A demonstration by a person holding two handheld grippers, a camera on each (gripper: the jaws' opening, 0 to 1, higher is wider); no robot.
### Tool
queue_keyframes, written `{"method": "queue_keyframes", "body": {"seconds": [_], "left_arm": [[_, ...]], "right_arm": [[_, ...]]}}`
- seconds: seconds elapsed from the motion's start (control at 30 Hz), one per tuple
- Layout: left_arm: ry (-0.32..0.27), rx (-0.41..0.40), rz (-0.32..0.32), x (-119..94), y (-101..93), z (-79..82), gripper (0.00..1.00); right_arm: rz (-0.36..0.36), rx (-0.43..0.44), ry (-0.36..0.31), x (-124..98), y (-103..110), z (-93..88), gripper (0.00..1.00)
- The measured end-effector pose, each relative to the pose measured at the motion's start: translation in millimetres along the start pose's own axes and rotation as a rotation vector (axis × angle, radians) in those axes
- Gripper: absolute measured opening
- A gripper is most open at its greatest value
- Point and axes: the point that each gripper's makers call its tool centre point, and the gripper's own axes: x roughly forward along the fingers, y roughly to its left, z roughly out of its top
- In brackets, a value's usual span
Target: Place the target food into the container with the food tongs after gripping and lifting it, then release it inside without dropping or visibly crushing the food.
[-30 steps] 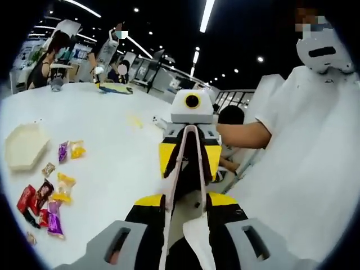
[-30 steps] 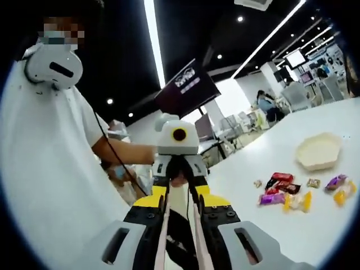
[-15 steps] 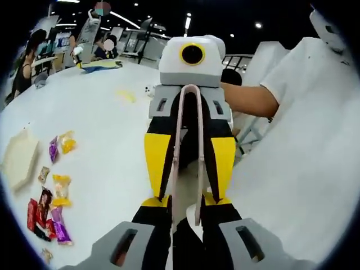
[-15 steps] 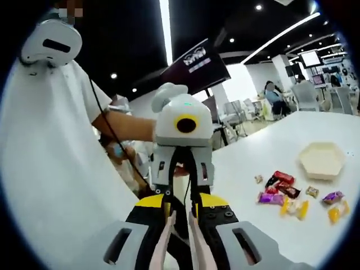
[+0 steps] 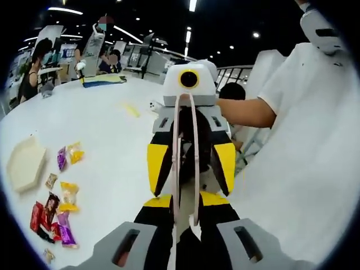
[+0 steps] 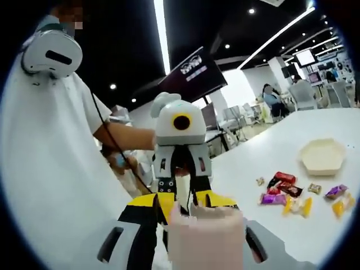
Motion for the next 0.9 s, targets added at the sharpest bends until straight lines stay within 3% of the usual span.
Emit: {"method": "queue_keyframes", "body": {"seconds": [0.13, 0.23, 0.33, 0.47, 0.6, 0.9], "left_arm": [[0.048, -0.011, -0.017, 5, -3.7, -0.3, 0.16], [0.043, -0.029, -0.031, 5, -6.0, 3.6, 0.16], [-0.004, -0.073, -0.045, 3, -4.8, 12.6, 0.16], [-0.054, -0.072, -0.042, 2, -2.2, 21.7, 0.15], [-0.113, -0.077, -0.042, 4, -2.6, 30.2, 0.13], [-0.204, -0.069, -0.030, 3, -3.5, 45.8, 0.12]], "right_arm": [[0.019, 0.017, -0.019, -1, 3, 3.1, 0.41], [0.016, 0.030, -0.046, -4, 1, 5.3, 0.44], [-0.015, 0.024, -0.074, -11, -4, 6.6, 0.44], [-0.033, 0.046, -0.124, -18, -8, 11.8, 0.41], [-0.033, 0.068, -0.245, -24, -7, 30.9, 0.36], [-0.058, 0.094, -0.310, -35, -11, 41.4, 0.35]]}}
